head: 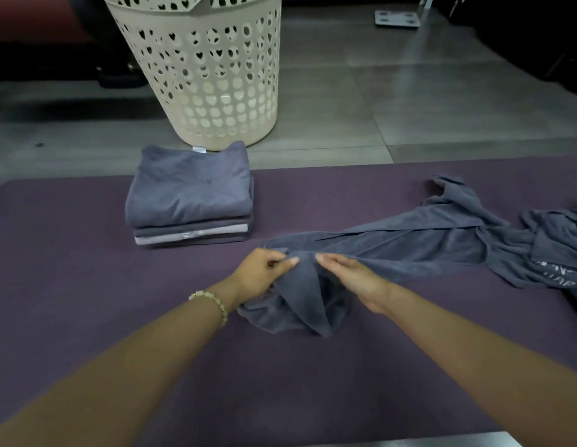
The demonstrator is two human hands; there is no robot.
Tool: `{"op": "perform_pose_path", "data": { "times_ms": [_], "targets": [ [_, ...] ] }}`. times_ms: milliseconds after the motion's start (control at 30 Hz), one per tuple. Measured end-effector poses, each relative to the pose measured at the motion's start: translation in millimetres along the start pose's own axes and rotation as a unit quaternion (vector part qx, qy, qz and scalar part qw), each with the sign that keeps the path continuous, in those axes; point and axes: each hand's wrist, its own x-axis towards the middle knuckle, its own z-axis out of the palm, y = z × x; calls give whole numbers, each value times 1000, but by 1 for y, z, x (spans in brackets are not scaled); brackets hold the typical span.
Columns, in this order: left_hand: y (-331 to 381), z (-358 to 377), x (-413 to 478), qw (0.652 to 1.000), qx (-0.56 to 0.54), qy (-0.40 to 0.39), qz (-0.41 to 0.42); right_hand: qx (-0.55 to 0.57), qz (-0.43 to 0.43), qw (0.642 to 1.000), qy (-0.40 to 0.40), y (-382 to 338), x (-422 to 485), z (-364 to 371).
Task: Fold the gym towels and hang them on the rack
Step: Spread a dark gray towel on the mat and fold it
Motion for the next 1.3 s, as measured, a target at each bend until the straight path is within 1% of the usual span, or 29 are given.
{"op": "perform_pose_path", "data": {
  "times_ms": [67, 133, 167, 233, 300, 367, 433, 533, 667, 767, 833, 933, 1000, 1033, 1067, 1100, 1133, 1167, 1200, 1233, 1267, 1300],
  "targets": [
    [28, -13, 3, 998, -59, -11, 33, 39, -29, 998, -41, -22, -10, -6],
    [58, -26, 4, 993, -104, -11, 62, 62, -40, 993, -88, -46, -21, -12],
    [73, -32, 5, 990, -125, -3, 66, 59, -42, 991, -115, -57, -28, -13],
    [102, -45, 5, 982, -177, 18, 56, 9, -35, 988, -150, -79, -47, -16],
    [134, -62, 5, 972, -229, 40, 44, -56, -30, 987, -144, -101, -69, -23],
    [160, -88, 8, 953, -281, 101, 48, -99, -43, 986, -127, -127, -87, -37],
    [181, -121, 13, 928, -328, 172, 52, -134, -70, 985, -80, -158, -106, -54],
    [220, -169, 12, 917, -324, 225, 68, -128, -101, 987, -13, -211, -135, -77],
    [300, -231, 8, 902, -317, 265, 125, -164, -162, 973, 24, -308, -175, -92],
    [371, -286, -1, 886, -333, 268, 182, -136, -228, 964, 22, -386, -207, -97],
    [417, -321, -11, 872, -321, 290, 232, -112, -281, 953, 14, -431, -229, -98],
    [469, -359, -27, 845, -296, 327, 301, -95, -349, 932, -4, -479, -260, -93],
    [485, -370, -36, 837, -281, 340, 323, -86, -387, 918, -12, -498, -270, -89],
    [485, -371, -37, 845, -265, 339, 317, -77, -400, 913, -15, -503, -271, -86],
    [483, -367, -36, 861, -248, 329, 299, -67, -411, 909, -18, -506, -269, -83],
    [476, -360, -35, 884, -234, 302, 271, -57, -416, 907, -20, -507, -265, -80],
    [467, -347, -36, 910, -230, 252, 237, -49, -418, 907, -20, -507, -260, -76],
    [457, -333, -36, 937, -224, 179, 202, -47, -414, 909, -20, -505, -255, -72],
    [446, -316, -37, 958, -199, 111, 173, -49, -410, 911, -23, -502, -249, -69],
    [438, -300, -38, 974, -155, 70, 150, -54, -402, 913, -31, -498, -244, -66],
    [431, -288, -39, 984, -117, 58, 125, -56, -393, 917, -44, -494, -238, -64],
    [423, -281, -38, 986, -99, 81, 109, -48, -383, 921, -61, -490, -233, -64]
  ]
}}
